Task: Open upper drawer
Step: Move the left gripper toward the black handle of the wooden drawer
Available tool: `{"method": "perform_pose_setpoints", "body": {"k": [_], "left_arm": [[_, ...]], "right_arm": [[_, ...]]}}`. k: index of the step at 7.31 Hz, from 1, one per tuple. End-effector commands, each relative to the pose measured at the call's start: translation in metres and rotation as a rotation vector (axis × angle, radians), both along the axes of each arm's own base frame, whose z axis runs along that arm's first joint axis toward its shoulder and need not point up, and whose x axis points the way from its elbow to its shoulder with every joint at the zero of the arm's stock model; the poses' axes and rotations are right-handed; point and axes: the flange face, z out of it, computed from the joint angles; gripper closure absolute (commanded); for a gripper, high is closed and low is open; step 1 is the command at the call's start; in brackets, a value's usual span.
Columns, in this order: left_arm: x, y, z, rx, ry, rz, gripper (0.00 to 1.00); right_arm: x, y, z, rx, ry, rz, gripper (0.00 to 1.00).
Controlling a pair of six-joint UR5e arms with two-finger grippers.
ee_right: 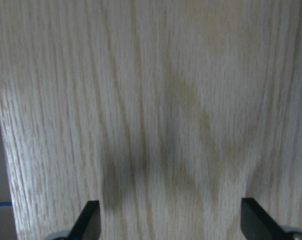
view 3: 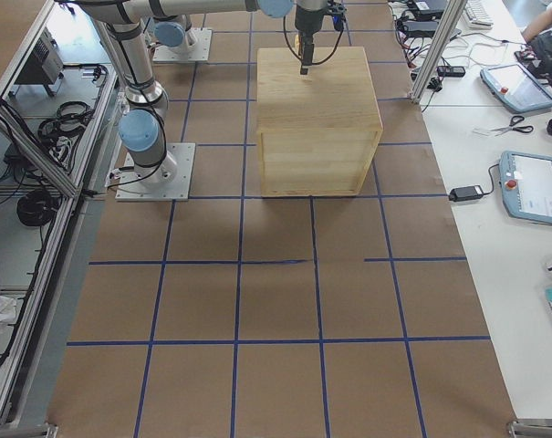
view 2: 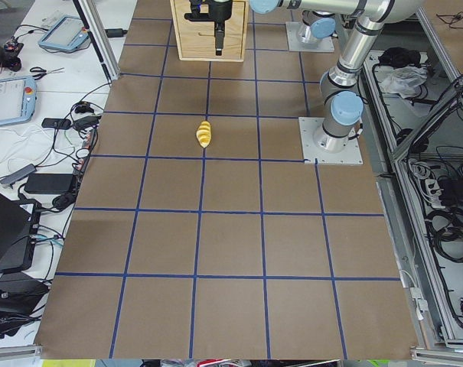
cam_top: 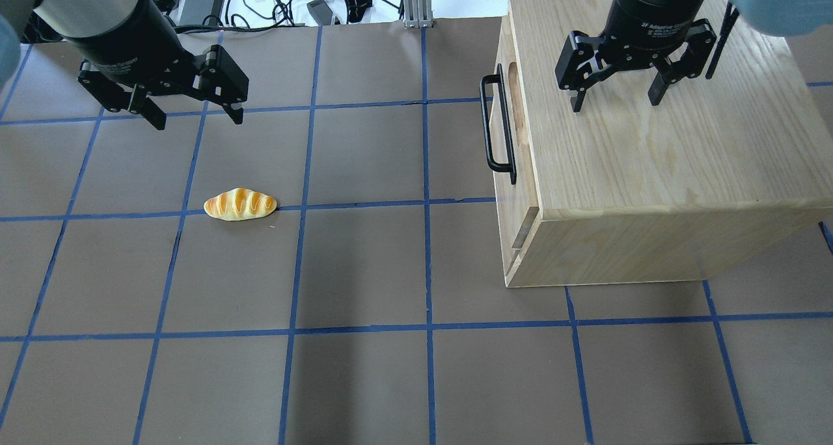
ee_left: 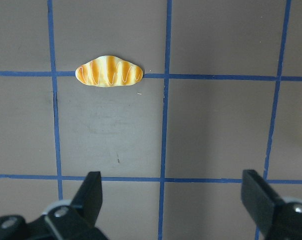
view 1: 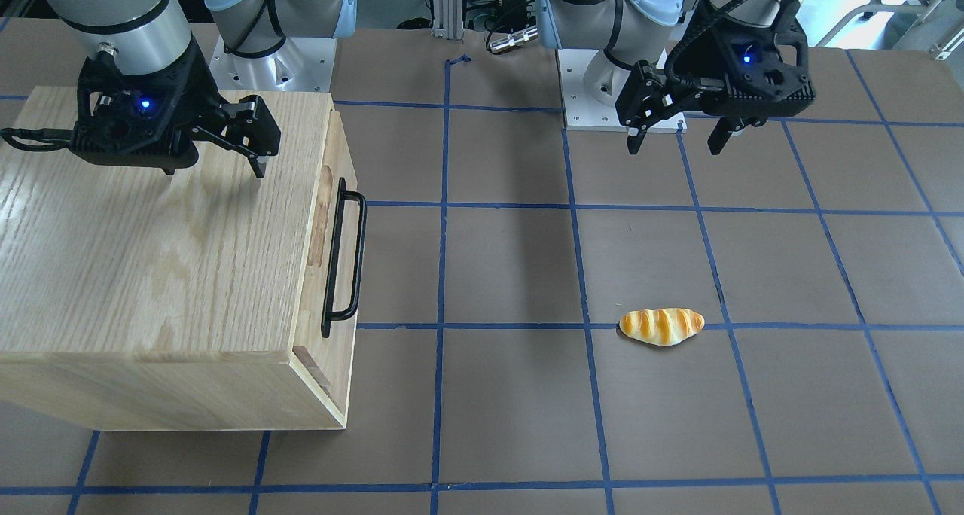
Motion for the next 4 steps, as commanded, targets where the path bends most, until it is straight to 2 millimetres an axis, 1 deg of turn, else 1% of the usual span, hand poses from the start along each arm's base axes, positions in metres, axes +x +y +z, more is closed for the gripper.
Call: {"method": "perform_pose_setpoints", "body": {"k": [1, 2, 3, 4], "left_arm": [[-0.047, -0.021, -0.023, -0.040, 0.038, 0.034, 0.00], [-0.071, -0.033, -0.036, -0.055, 0.106, 0.049, 0.00], [-0.090, -0.041, -0.052, -0.045, 0.140, 0.067, 0.00], [-0.117, -0.044, -0.066, -0.038, 0.158, 0.097, 0.00]], "right_arm": [[0.000, 0.000, 0.000, 0.000, 0.000, 0.002, 0.00], [0.000, 0.000, 0.000, 0.000, 0.000, 0.000, 0.00], [0.000, 0.000, 0.000, 0.000, 0.000, 0.002, 0.00], [0.000, 0.000, 0.000, 0.000, 0.000, 0.000, 0.00]]}}
